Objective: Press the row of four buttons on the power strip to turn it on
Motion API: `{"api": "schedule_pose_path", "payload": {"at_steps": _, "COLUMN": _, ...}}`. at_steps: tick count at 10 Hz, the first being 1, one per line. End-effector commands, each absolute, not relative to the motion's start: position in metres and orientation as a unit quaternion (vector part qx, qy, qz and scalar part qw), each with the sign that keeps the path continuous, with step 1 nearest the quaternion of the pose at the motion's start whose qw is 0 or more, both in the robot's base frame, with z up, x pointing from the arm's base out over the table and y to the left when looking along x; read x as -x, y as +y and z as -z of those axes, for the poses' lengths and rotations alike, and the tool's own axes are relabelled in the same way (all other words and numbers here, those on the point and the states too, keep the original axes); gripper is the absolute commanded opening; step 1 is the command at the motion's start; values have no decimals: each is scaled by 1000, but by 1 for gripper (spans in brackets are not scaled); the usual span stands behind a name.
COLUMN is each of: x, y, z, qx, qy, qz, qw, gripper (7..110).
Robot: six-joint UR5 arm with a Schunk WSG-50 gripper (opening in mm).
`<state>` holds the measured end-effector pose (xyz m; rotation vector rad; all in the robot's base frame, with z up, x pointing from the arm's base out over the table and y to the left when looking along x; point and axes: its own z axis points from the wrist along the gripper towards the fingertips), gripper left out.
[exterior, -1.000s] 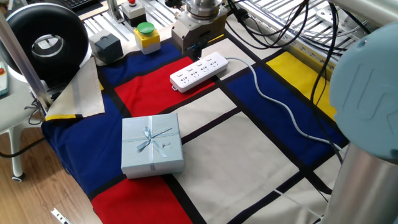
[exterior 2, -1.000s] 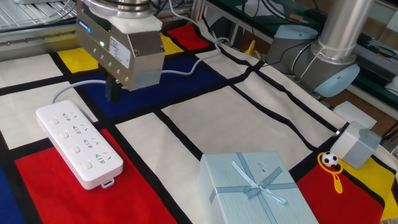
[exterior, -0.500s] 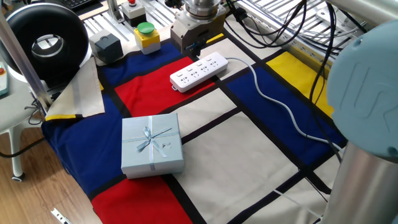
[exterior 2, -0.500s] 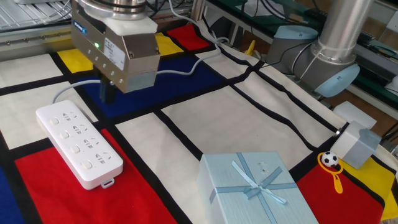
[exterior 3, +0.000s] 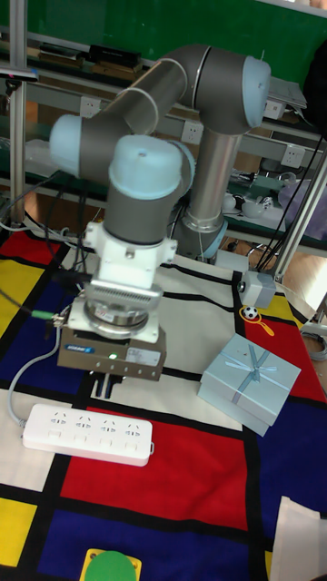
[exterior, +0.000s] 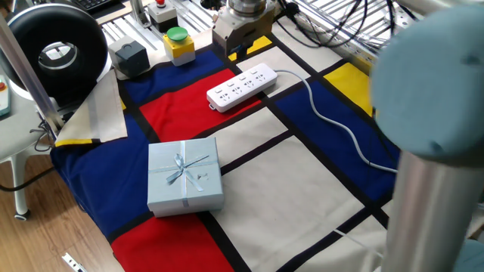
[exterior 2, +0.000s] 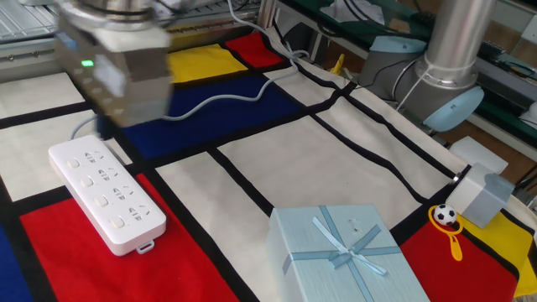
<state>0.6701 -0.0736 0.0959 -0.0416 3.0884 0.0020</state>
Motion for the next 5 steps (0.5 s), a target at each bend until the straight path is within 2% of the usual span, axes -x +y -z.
{"api": "schedule_pose_path", "payload": {"at_steps": 1, "x": -681, "y": -80, "z": -85, "qx": 33, "qy": 999, "qz": -24, "qw": -4, "gripper": 7}}
{"api": "schedule_pose_path", "payload": {"at_steps": 3, "x": -665, "y": -63, "z": -80, "qx": 40, "qy": 998, "qz": -38, "qw": -34, "gripper": 7}}
{"api": "schedule_pose_path", "payload": {"at_steps": 5, "x": -651, "y": -62, "z": -62, "qx": 24, "qy": 999, "qz": -16, "qw": -27, "gripper": 7}}
